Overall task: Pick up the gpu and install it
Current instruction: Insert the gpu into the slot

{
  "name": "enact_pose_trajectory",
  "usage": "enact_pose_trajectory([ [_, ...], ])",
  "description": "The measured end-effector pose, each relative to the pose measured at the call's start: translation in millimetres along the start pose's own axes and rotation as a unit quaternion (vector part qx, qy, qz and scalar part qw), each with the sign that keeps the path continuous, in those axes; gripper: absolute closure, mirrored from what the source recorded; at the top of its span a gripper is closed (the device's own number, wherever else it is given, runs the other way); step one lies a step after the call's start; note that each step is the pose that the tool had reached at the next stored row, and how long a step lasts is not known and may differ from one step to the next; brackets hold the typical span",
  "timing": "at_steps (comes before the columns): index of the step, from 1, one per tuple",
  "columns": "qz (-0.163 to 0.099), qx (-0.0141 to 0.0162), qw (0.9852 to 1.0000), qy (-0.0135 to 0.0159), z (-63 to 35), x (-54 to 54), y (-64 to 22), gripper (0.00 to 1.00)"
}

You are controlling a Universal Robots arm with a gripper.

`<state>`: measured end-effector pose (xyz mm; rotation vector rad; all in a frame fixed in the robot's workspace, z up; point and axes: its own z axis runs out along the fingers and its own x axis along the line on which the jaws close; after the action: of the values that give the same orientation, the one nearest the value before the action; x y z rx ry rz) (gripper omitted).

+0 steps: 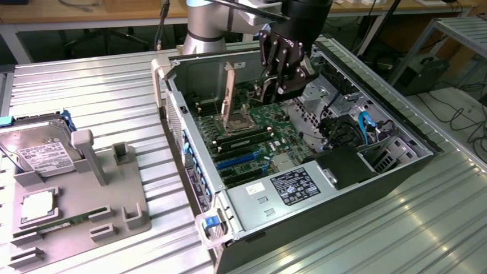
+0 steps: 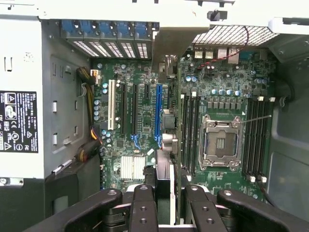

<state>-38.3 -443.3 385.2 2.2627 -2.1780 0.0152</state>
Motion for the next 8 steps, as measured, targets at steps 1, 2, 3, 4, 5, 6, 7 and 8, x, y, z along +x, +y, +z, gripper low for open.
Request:
enact_pose_trajectory([
  [1,0.0,0.0,1.0,0.0,0.5,0.0,0.0,0.72],
  [2,0.0,0.0,1.0,0.0,0.8,0.0,0.0,0.72],
  [3,0.0,0.0,1.0,0.0,1.2,0.0,0.0,0.72],
  [4,0.0,0.0,1.0,0.0001,1.4,0.0,0.0,0.72],
  [5,0.0,0.0,1.0,0.0,1.7,0.0,0.0,0.72],
  [6,0.0,0.0,1.0,0.0,2.0,0.0,0.0,0.72],
  [7,0.0,0.0,1.0,0.0,2.3,0.0,0.0,0.72],
  [8,0.0,0.0,1.0,-0.0001,2.6,0.0,0.0,0.72],
])
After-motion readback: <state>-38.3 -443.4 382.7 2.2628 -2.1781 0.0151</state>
